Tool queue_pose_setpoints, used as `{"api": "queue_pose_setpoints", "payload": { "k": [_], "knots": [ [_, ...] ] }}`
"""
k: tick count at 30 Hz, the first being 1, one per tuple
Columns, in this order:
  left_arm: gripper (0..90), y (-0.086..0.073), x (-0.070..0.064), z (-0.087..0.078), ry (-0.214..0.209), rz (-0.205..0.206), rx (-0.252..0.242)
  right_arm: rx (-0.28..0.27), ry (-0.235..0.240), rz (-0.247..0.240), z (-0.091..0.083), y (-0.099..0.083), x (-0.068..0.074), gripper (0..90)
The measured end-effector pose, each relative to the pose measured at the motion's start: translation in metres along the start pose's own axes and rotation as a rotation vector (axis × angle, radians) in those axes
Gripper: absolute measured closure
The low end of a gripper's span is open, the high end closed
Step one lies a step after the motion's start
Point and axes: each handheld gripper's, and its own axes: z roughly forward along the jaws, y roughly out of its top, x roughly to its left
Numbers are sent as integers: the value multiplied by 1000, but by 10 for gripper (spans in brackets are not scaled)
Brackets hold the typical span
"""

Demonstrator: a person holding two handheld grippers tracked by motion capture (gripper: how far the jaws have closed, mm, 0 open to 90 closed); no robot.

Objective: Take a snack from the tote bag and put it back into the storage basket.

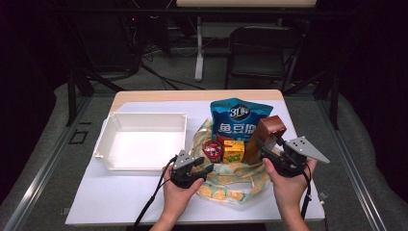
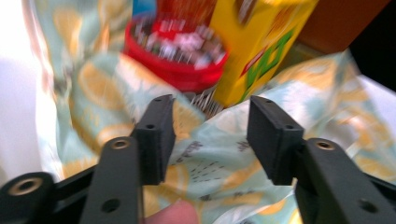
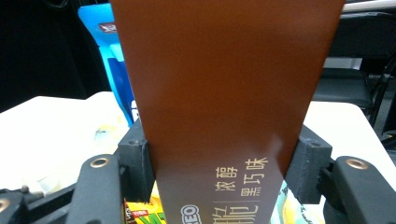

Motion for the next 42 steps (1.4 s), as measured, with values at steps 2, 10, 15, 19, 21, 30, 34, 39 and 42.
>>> {"api": "queue_pose_setpoints", "payload": {
  "k": [2,10,15,19,21,30,34,39,42],
  "knots": [
    [436,6,-4,-5,-13,29,-41,-2,4,-2,-2,1,1,377],
    [328,26,-22,-9,-71,92,-94,-32,44,19,-16,14,3,378],
    [312,32,-32,-8,-114,129,-103,-28,80,13,-18,17,13,378],
    [293,35,-40,-4,-130,154,-109,-14,113,9,-15,15,24,377],
    [282,36,-43,-3,-137,166,-108,-3,124,2,-14,14,29,377],
    [255,35,-57,3,-116,205,-107,9,180,0,-10,8,46,377],
    [165,36,-59,3,-103,181,-85,24,205,-13,-10,6,54,377],
    [175,36,-60,2,-123,183,-93,38,237,-14,-9,3,63,377],
    [267,35,-60,2,-148,198,-90,41,247,-13,-9,3,68,377]
  ]
}}
